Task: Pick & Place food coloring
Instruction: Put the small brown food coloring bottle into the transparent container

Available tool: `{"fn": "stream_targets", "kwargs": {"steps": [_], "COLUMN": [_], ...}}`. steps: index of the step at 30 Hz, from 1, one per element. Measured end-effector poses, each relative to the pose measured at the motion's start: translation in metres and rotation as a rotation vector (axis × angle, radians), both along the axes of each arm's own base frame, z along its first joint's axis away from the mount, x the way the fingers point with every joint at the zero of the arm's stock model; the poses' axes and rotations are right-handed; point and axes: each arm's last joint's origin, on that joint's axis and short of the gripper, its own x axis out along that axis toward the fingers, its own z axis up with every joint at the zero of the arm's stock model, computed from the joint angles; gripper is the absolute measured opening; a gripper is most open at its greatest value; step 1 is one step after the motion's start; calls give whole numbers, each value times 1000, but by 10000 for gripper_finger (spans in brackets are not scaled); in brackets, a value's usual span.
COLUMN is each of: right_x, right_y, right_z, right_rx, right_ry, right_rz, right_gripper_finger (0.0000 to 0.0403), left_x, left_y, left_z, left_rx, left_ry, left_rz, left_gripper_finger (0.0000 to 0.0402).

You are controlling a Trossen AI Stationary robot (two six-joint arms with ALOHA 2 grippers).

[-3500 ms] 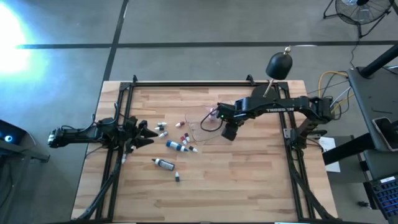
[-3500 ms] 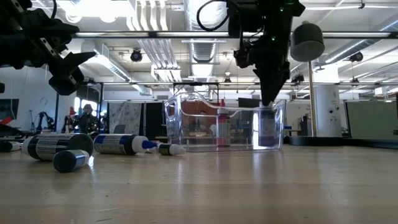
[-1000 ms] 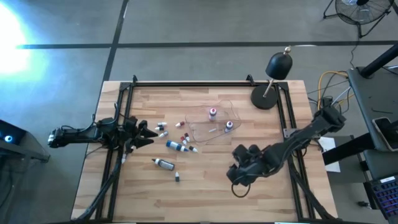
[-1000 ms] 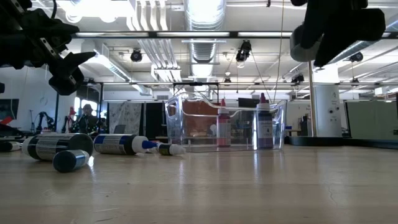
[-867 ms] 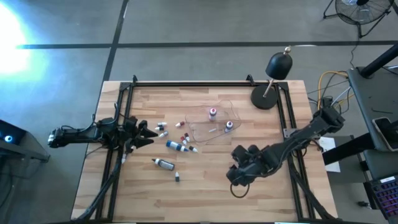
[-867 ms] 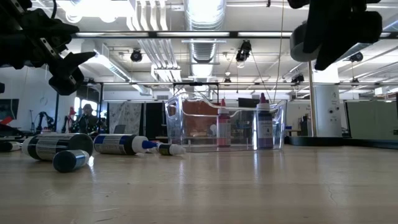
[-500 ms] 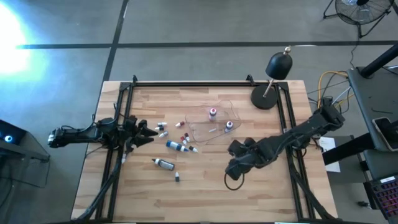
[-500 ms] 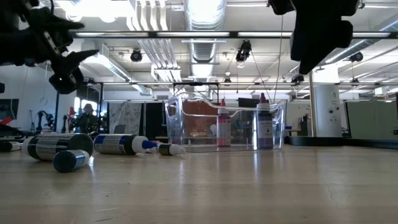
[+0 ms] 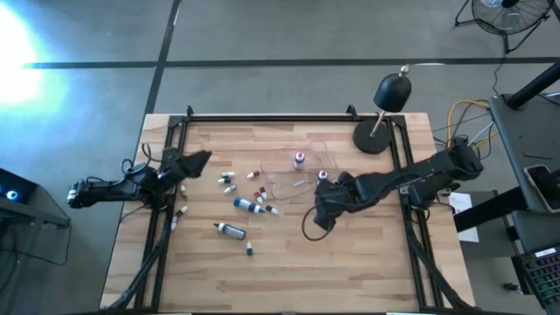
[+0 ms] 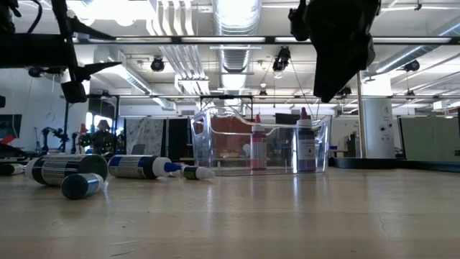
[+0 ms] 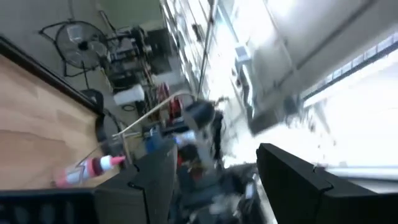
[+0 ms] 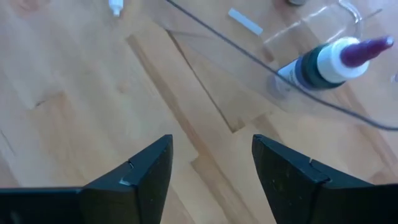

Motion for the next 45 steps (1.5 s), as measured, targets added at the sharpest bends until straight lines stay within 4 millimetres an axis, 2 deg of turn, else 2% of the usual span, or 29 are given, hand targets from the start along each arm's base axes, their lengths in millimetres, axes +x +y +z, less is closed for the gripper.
{"fn": "stream_targets", "kwargs": {"steps": [6, 11, 15, 21, 25, 28, 32, 36, 42, 45], "right_x": [1, 2, 3, 6, 11, 14, 15, 15, 15, 14], "right_y": [-8, -16, -24, -34, -40, -45, -49, -49, -49, -49], "right_z": [-1, -6, -7, -7, -5, -4, -3, -3, -5, -6], "right_rx": [-12, -8, 1, 12, 23, 28, 30, 31, 41, 43], "right_ry": [8, 7, -4, -23, -73, -101, -116, -118, -119, -113], "right_rz": [1, -37, -90, -140, -164, -180, -195, -196, -214, -210], "right_gripper_finger": [203, 203, 203, 203, 203, 203, 203, 203, 203, 203], "left_x": [-2, -2, -1, 3, 6, 15, 33, 43, 47, 52], "left_y": [3, 2, 0, -2, -5, -8, -13, -15, -16, -15], "left_z": [0, 2, 16, 43, 44, 44, 38, 22, -3, -11], "left_rx": [-63, -53, -6, 109, 57, 25, 71, 86, -89, -153], "left_ry": [-26, -43, 77, 579, 1013, 1228, 1367, 1503, 1761, 1818], "left_rz": [98, 55, 1, -63, -214, -366, -583, -721, -759, -739], "left_gripper_finger": [197, 196, 191, 187, 187, 187, 187, 187, 187, 187]}}
